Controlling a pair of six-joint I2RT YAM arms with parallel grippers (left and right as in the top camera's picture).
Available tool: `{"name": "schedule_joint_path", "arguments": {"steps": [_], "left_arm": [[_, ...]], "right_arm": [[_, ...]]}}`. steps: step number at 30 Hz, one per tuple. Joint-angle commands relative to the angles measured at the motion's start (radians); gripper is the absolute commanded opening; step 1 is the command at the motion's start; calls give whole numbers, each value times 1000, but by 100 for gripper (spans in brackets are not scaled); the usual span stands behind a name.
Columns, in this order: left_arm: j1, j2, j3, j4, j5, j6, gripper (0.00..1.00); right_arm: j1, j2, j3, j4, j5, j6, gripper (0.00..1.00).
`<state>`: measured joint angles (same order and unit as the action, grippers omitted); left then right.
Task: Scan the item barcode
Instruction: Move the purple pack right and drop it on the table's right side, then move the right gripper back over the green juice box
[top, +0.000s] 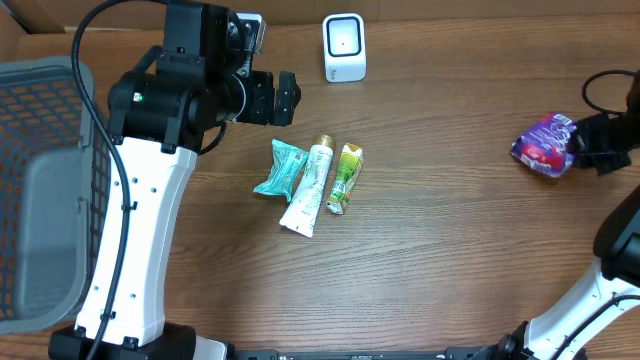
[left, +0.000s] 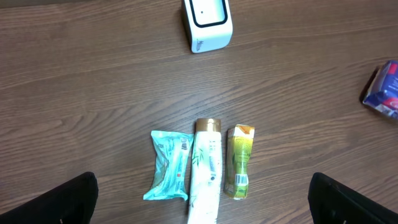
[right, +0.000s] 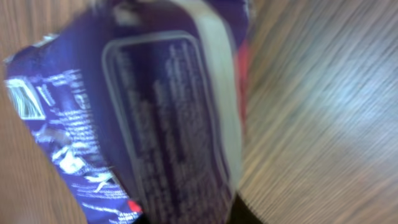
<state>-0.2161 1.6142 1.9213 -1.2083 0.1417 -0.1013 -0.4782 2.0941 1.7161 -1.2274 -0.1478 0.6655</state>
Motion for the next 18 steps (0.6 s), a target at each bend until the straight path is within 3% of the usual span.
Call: {"name": "schedule_joint_path", "arguments": {"steps": [1,4,7,12,18], "left_arm": [[-2,4,3,1,8,11,100],[-2,4,3,1,8,11,100],[-2,4,3,1,8,11,100],[-2,4,3,1,8,11,100],[-2,4,3,1,8,11,99]], "right_arm": [[-12,-15,16,-13,27,-76,43],[-12,-28,54,-27,-38,-146,79],[-12,-51,106,-63,-40,-175,96],[6,-103,200,-115,-111,-264,97],[128,-155,222,-123,-283,-411,98]]}}
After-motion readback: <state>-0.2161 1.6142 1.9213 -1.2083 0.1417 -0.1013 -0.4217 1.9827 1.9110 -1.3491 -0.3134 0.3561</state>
